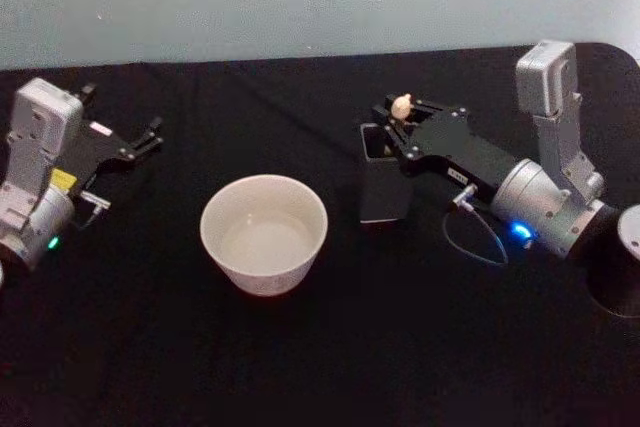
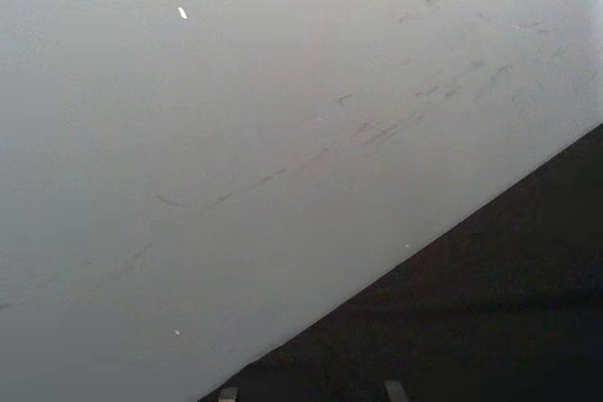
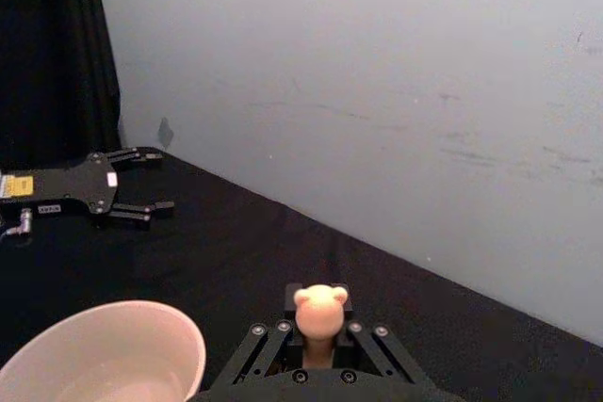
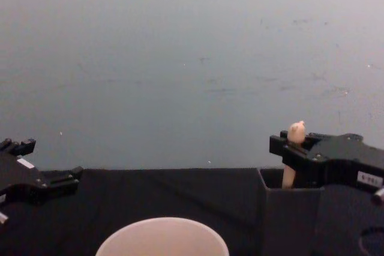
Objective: Pick up the stirring spoon with one hand, stir inside the cup, then place it back in its original position.
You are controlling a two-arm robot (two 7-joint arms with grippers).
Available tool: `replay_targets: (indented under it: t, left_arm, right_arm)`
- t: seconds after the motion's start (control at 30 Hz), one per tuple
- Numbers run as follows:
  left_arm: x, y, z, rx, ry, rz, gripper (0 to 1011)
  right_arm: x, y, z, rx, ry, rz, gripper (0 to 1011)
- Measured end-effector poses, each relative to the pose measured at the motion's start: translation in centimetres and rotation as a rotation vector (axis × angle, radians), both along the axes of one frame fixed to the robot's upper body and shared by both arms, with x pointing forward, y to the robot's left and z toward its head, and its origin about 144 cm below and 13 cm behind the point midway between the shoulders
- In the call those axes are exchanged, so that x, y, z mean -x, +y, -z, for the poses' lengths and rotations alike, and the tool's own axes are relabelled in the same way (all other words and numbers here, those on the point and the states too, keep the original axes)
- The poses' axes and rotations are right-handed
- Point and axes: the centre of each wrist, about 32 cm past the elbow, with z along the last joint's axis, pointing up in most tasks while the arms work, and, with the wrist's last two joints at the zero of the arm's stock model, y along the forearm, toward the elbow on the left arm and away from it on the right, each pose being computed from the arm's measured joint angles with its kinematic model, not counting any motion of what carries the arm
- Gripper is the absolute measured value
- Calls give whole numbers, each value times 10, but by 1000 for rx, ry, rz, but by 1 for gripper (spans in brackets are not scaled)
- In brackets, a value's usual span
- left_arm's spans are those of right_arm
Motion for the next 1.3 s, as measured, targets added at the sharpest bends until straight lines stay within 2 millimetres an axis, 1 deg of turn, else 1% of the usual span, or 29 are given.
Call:
replay_targets:
  t: [0.47,1.0,1.07,1.13,1.17,1.23,1.3]
  left_arm:
    - [0,0,0,0,0,0,1001]
    - [0,0,0,0,0,0,1001]
    - [0,0,0,0,0,0,1001]
    - [0,0,0,0,0,0,1001]
    - [0,0,0,0,0,0,1001]
    - [0,0,0,0,0,0,1001]
    - [0,0,0,0,0,0,1001]
  right_arm:
    - [-1,2,4,23,11,8,168]
    - [-1,2,4,24,12,8,168]
    - [-1,2,4,23,12,8,202]
    - [-1,2,4,23,11,8,274]
    - [-1,2,4,23,11,8,274]
    - [-1,2,4,22,11,8,335]
    - [-1,2,4,22,11,8,432]
